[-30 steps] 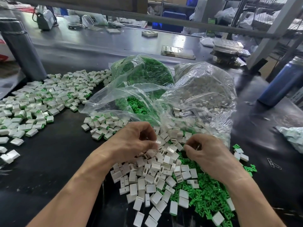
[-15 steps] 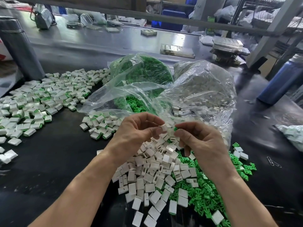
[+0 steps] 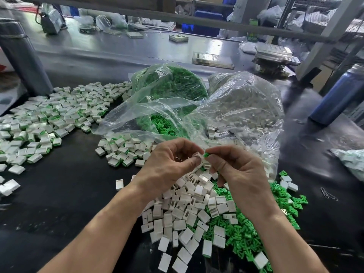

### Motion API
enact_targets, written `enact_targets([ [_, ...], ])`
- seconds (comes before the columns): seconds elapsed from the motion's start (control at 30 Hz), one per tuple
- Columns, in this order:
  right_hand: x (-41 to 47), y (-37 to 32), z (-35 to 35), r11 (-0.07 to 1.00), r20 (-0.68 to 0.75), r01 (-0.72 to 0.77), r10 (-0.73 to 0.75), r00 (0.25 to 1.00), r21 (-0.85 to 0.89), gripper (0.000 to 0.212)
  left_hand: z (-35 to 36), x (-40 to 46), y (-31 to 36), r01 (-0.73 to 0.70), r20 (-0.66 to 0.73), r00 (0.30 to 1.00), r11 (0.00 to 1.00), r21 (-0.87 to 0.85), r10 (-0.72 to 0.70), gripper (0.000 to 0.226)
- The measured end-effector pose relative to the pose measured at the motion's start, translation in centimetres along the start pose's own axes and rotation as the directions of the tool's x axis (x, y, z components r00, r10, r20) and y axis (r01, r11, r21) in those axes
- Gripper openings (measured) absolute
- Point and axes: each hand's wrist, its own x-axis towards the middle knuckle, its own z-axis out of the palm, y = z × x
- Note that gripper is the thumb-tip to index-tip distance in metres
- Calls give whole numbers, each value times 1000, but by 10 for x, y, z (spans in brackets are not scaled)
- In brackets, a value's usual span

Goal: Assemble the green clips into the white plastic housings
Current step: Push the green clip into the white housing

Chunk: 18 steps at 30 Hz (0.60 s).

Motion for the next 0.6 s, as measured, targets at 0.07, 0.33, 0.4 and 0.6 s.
enact_targets([
  [0.07, 0, 1, 1, 1000, 8, -2, 2, 1000, -8, 16, 1, 1, 0, -13, -11, 1000, 1000, 1, 13, 13],
  [0.33, 0, 4, 1, 999, -16, 27, -26, 1000, 17, 15, 2, 0, -1, -51, 2, 999, 998, -20, 51, 14],
  [0.4, 0, 4, 2, 999, -24, 35, -34, 999, 13, 15, 2, 0, -3, -51, 5, 999, 998, 39, 51, 11],
  [0.6, 0, 3, 4, 998, -52, 49, -51, 997, -34, 17, 4, 0, -3, -42, 18, 999, 995, 91, 40, 9],
])
